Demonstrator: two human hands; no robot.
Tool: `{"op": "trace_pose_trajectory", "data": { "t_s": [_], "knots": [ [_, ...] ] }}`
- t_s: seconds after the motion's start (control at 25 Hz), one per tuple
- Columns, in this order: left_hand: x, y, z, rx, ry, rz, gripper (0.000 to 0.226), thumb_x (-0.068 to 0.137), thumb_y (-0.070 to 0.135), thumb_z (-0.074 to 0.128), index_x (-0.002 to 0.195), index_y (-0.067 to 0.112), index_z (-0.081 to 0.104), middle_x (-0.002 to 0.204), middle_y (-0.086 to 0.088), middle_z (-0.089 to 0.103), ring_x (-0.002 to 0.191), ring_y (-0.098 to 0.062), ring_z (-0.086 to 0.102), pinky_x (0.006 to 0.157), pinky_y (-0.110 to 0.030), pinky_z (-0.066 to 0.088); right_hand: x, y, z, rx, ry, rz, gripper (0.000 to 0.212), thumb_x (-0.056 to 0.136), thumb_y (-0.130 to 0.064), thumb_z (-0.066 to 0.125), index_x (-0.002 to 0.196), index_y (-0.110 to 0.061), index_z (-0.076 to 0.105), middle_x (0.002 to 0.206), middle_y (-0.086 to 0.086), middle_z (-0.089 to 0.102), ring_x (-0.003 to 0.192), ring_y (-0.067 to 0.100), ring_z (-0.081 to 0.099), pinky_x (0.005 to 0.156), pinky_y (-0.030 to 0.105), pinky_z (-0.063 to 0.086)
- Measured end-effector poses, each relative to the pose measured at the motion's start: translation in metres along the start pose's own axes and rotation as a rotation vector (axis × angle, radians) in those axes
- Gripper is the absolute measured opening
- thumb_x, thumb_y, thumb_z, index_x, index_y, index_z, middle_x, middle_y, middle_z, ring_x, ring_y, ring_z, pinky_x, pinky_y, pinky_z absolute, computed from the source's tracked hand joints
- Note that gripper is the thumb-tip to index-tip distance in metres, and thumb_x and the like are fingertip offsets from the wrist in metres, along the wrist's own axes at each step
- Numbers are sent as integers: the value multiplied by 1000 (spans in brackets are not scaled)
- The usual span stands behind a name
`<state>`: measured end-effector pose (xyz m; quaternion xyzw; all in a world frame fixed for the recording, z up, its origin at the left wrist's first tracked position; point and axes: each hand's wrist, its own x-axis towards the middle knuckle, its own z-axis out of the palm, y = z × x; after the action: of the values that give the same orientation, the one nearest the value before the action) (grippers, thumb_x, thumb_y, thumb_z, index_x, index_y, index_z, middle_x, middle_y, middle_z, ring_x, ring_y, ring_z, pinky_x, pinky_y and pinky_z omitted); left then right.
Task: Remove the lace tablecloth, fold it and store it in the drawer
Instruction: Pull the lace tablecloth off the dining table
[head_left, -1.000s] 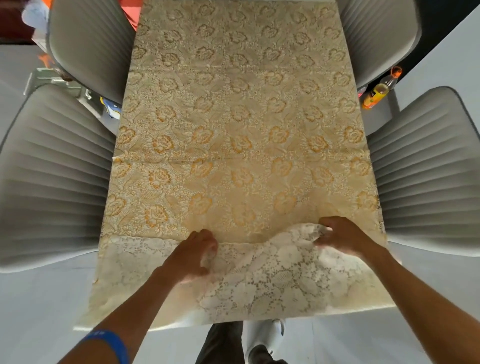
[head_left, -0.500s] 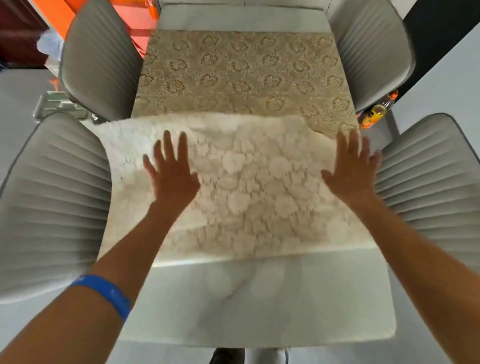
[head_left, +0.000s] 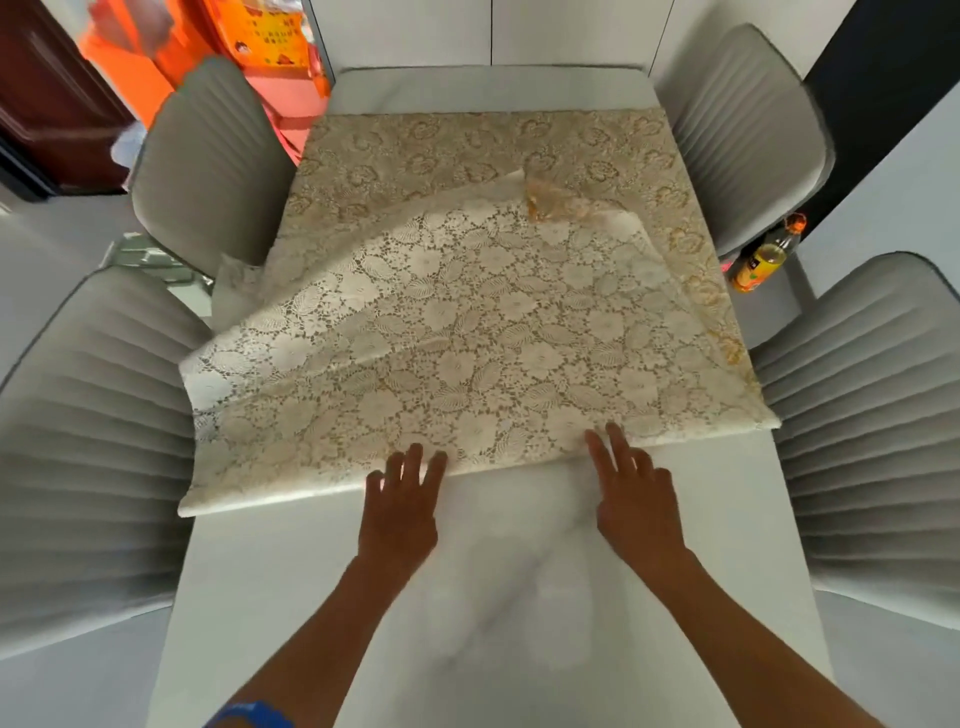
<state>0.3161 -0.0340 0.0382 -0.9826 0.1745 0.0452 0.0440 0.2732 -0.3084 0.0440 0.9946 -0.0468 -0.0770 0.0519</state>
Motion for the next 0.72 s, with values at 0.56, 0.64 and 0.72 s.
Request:
{"op": "trace_pose_trajectory", "data": {
  "t_s": [0.56,0.64,0.72],
  "knots": [
    [-175,77,-22,-276,-548,124,28,61,34,76,88,29,70,93,12,67,92,-7,67,77,-18,49,-203,47,34,110,-164,-47,40,20,-24,88,49,-18,62,52,0,59,51,26,61,55,40,53],
    [-221,95,-25,-249,-820,77,23,81,26,57,103,26,64,107,3,62,108,-20,62,91,-29,45,-267,53,37,167,-278,-41,43,14,-24,87,48,-17,61,52,-1,59,48,25,61,51,37,51],
    [-238,101,-34,-213,-836,109,23,82,21,51,101,22,63,110,-1,63,106,-24,62,88,-32,46,-296,60,33,209,-311,-70,44,17,-23,90,51,-17,63,56,-2,61,50,24,62,46,32,47]
  ]
}}
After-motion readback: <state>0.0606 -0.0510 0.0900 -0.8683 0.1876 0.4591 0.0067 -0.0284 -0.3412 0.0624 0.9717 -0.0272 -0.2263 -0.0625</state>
